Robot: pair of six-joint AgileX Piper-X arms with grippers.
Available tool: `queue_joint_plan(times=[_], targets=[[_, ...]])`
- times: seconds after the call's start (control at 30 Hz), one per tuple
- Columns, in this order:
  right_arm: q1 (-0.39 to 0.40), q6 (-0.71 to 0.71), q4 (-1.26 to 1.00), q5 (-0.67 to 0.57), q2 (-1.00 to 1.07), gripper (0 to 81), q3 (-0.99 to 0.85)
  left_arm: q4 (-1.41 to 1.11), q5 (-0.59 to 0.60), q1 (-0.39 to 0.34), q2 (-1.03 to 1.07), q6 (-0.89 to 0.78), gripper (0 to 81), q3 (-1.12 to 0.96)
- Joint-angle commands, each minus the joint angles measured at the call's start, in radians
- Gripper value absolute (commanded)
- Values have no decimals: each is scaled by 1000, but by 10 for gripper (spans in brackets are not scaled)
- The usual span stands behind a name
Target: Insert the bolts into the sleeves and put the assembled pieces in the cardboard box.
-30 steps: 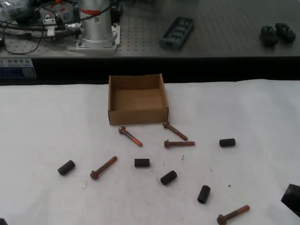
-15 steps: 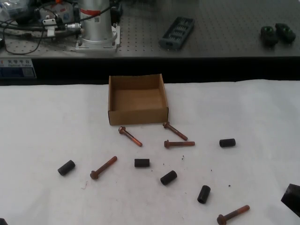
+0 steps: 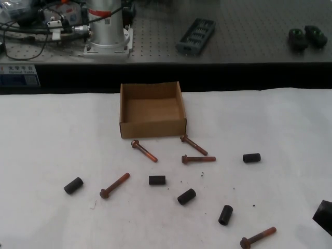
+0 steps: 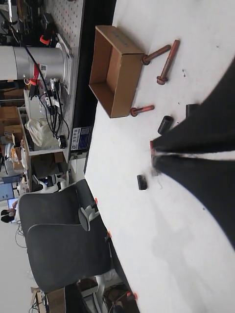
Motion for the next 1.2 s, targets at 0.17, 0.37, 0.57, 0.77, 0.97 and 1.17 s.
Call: queue_joint_plan(times=[0.17,0.37,0.57,0.77,0.97,1.17], targets=[[-7,136,-97,71,-6,43,-12,-116,139,3,1,-684,6,-14],[-7,211,-113,107,-6,43,-12,-116,239,3,1,-689,6,-14],[-7,209,-134,107,-6,43,-12,-113,374,3,1,-689,6,-14],[-7,209,-135,116,-6,43,-12,-113,366,3,1,-670,6,-14],[-7,232,-119,157,-6,43,-12,-109,415,3,1,-678,6,-14],[-7,211,-230,417,-6,43,-12,-106,408,1,1,-558,6,-14]])
